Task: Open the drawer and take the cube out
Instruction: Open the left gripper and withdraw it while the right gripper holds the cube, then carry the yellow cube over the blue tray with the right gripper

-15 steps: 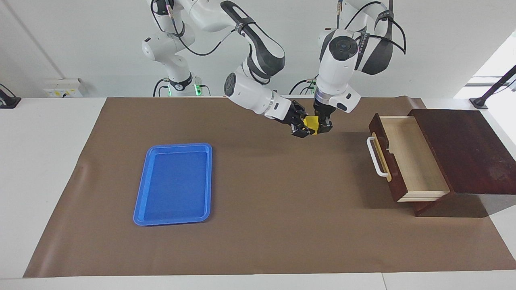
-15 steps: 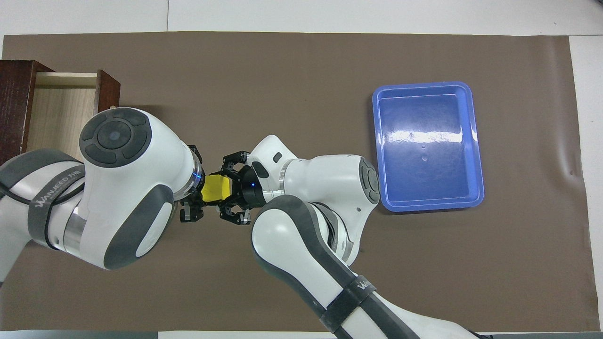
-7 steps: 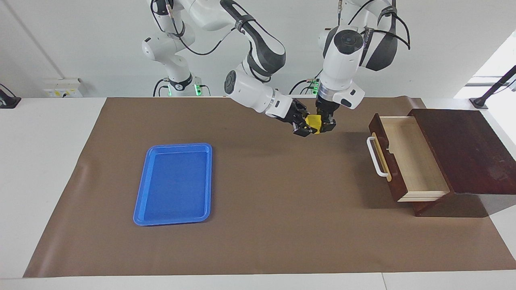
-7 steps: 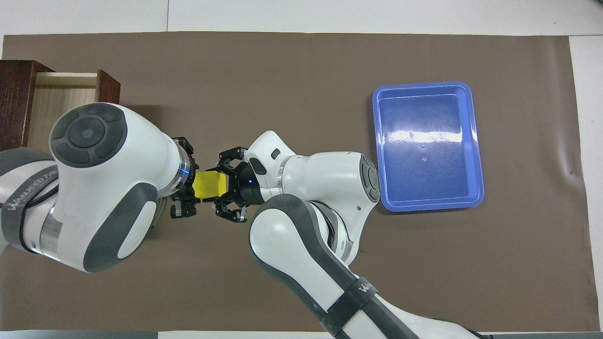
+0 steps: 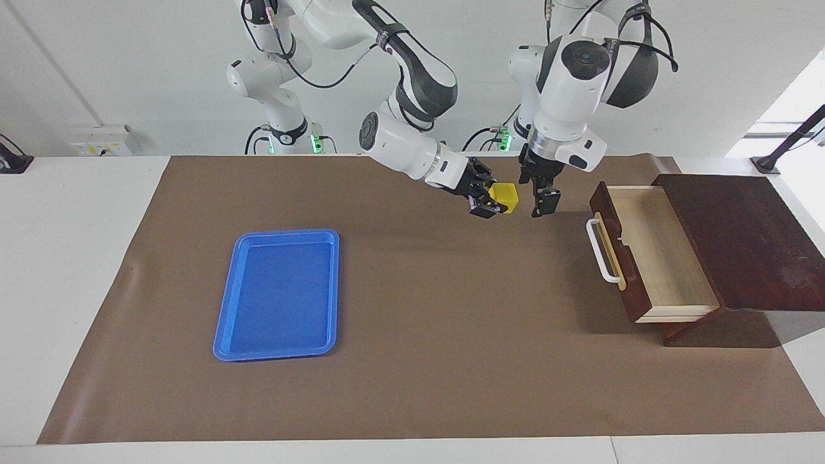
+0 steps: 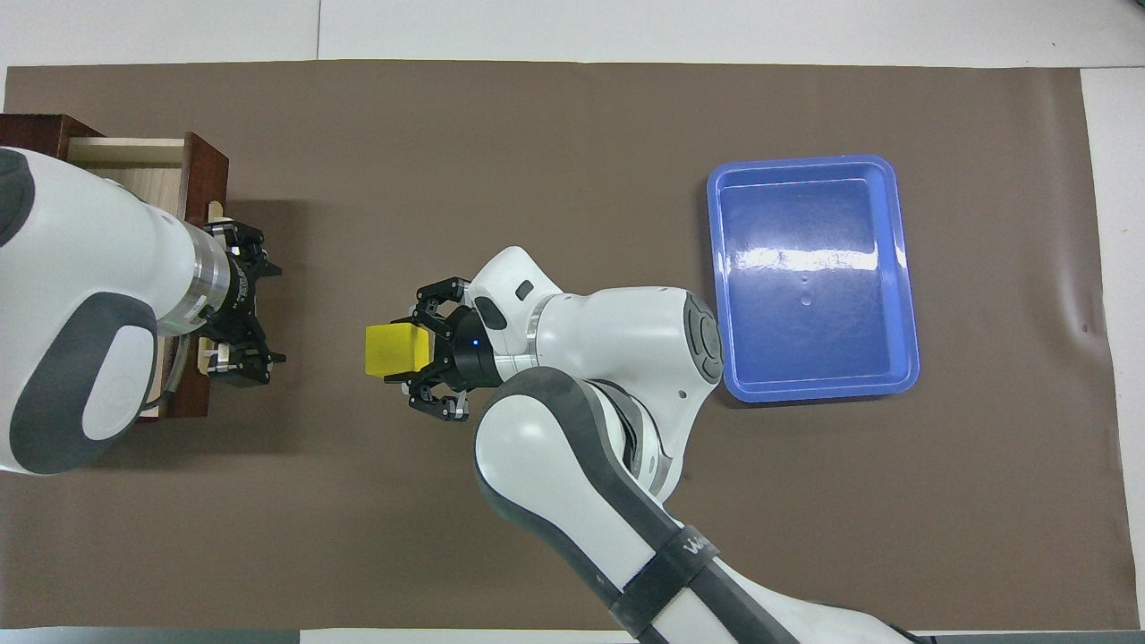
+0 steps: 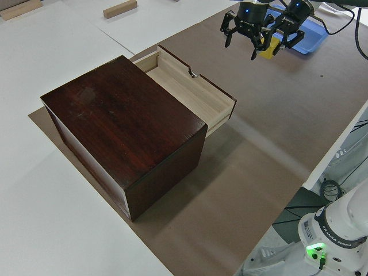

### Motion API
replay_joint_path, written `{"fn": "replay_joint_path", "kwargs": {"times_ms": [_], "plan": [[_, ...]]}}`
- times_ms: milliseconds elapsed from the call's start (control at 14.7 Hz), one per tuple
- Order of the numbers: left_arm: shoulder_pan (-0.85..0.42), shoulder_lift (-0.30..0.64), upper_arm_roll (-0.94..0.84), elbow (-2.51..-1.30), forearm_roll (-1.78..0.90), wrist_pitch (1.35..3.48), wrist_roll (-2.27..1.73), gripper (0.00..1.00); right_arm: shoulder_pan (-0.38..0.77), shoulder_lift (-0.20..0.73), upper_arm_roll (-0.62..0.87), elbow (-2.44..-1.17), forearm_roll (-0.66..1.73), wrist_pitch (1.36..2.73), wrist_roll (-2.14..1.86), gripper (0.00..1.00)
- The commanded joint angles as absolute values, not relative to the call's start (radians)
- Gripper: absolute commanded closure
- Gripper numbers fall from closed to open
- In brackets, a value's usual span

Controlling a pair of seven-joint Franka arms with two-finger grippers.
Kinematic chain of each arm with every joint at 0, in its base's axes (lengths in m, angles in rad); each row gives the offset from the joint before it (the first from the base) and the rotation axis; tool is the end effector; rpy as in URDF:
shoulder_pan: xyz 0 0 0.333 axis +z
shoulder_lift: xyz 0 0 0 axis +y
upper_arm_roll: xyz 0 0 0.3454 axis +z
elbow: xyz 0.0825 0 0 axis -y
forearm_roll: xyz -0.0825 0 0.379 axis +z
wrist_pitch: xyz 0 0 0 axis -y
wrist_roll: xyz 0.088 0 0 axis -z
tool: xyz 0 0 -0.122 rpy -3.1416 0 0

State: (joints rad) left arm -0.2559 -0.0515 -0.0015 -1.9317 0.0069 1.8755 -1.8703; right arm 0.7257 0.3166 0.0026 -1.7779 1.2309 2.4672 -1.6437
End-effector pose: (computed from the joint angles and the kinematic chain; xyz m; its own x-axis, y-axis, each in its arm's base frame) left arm 0.5206 -0.1364 0.5230 -0.0400 0.9992 0.0077 0.9992 0.0400 -0.0025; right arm 0.5061 0.4606 0.4402 0.0580 0.5681 0.8209 0.9977 -0.0619 -0.0276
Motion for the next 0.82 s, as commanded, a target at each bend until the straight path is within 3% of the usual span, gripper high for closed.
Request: {"fn": "replay_joint_path", "kwargs": {"times_ms": [0, 272, 748], "plan": [[-0.187, -0.068, -0.009, -2.022, -0.006, 2.011, -1.833, 0.00, 0.686, 0.327, 0.005, -1.758, 1.177, 2.418, -1.617, 1.00], [-0.106, 0.020, -0.008, -2.028, 0.000, 2.140, -1.719, 0.00, 0.565, 0.308, 0.005, -1.772, 1.126, 2.288, -1.661, 1.00], [0.035, 0.061, -0.006, -1.999, 0.034, 2.178, -1.460, 0.00, 0.318, 0.276, 0.002, -1.833, 1.066, 2.093, -1.836, 1.00]]}}
